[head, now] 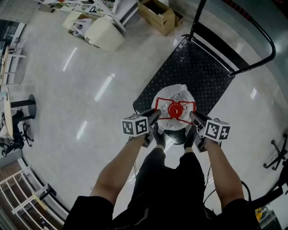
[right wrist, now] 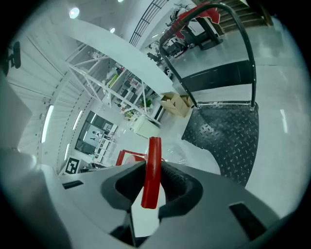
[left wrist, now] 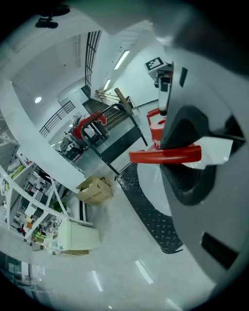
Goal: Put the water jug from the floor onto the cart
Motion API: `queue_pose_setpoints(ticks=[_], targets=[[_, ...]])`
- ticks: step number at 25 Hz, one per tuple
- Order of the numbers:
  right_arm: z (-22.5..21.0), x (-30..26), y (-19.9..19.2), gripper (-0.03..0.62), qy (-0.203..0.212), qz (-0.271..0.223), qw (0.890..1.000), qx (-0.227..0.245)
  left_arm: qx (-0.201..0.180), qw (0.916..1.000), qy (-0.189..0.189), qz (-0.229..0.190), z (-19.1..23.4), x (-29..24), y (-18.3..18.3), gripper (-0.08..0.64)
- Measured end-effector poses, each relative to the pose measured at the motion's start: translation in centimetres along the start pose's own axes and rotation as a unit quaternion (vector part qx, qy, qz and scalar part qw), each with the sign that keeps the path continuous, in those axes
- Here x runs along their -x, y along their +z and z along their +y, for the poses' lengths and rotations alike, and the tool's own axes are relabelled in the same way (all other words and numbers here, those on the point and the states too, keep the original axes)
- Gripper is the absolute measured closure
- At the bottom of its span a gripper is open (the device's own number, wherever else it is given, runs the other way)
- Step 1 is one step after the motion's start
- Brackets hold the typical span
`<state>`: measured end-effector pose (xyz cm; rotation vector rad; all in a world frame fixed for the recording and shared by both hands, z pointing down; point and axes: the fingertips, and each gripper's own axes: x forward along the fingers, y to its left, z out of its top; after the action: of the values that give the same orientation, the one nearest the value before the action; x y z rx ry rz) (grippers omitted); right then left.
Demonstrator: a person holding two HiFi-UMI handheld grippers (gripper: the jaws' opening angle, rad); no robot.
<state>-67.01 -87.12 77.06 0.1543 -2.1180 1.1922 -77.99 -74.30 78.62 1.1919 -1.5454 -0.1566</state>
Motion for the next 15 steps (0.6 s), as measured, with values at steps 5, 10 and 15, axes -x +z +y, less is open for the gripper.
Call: queue_pose_setpoints(ticks=[5,10,15], targets=[[-0.6,-0.1,-0.5,0.502,-0.014,0.003,1.000,0.000,-0.010,0.9998,0.019,-0.004,1.0,-0.5,-0.7,0.479],[0.1,-0.8,-1.3,0.500,-0.005,0.002,0.999,0.035,-0.039,0.9984,0.025,-0.032,1.1,-0.8,-0.1,0.452],[1.0,-0.8,-1.8,0.500,-0.023,0.015,0.997,0.076,-0.053,0.9961,0.063,-0.031,2.2,1.0,-0.4,0.430]])
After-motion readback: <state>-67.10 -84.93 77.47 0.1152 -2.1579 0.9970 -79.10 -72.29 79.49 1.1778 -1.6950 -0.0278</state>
